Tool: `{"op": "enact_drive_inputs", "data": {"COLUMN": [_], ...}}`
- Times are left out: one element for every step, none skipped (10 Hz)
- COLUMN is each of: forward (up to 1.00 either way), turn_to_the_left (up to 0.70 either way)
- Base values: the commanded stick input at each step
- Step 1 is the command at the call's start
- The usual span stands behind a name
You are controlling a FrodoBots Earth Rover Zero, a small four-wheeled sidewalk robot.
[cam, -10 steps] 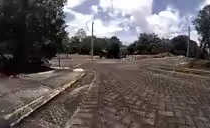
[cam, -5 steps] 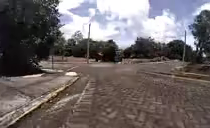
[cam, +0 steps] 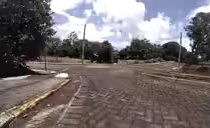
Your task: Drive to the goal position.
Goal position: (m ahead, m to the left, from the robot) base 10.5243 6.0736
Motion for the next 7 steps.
{"op": "enact_drive_inputs", "data": {"forward": [1.0,1.0,1.0,1.0,1.0,1.0,1.0], "turn_to_the_left": [0.0,0.0,0.0,0.0,0.0,0.0,0.0]}}
